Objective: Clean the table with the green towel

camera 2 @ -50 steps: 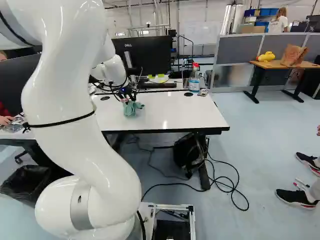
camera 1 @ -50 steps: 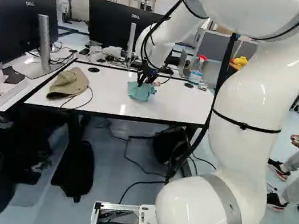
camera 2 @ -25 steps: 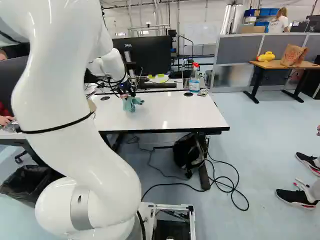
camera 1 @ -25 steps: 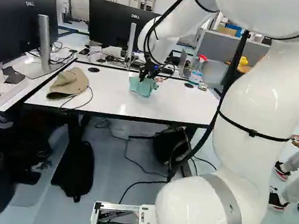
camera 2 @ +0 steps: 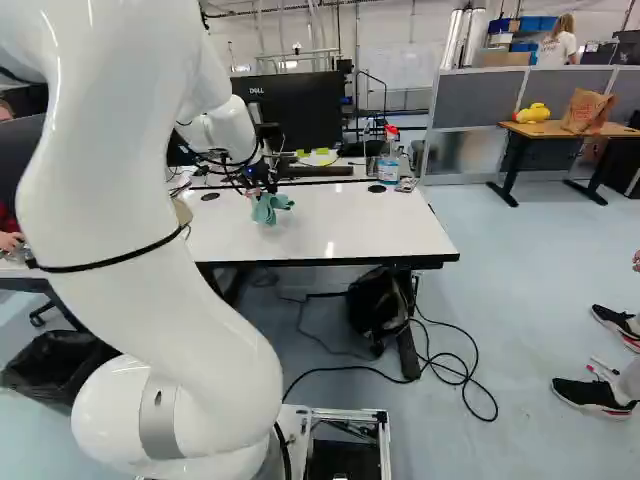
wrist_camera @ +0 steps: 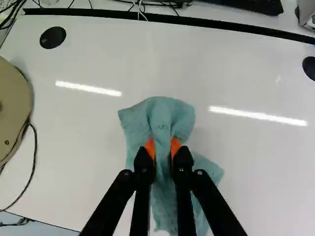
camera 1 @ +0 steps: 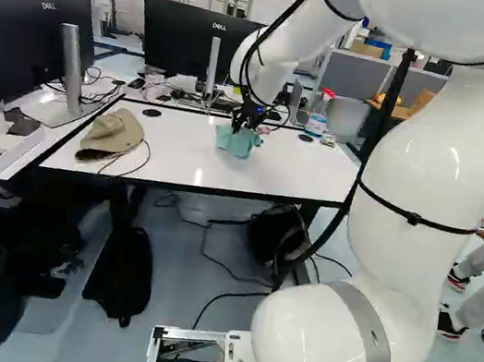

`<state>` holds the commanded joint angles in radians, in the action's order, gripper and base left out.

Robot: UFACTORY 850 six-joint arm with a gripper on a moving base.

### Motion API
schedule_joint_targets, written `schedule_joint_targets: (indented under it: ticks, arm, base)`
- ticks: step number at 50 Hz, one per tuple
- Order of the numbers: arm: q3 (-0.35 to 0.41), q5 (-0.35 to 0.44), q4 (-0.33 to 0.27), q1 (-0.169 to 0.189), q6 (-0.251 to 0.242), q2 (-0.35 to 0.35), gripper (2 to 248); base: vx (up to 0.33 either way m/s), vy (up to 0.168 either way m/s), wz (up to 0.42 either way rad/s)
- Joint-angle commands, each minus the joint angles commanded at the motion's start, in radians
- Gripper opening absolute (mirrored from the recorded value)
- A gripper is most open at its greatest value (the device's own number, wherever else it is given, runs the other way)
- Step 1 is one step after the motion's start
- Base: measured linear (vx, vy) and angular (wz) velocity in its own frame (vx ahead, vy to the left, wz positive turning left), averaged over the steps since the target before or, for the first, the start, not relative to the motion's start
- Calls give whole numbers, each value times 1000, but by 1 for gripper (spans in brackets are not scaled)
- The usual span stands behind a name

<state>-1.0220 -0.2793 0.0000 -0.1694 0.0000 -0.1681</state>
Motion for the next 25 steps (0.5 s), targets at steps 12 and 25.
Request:
schedule_joint_targets:
  ticks: [12, 25]
  arm:
    - [50, 0, 0, 31, 0, 45, 53]
    - [102, 0, 0, 68, 0, 92, 53]
  base:
    - [0, 0, 0]
    - [0, 0, 0]
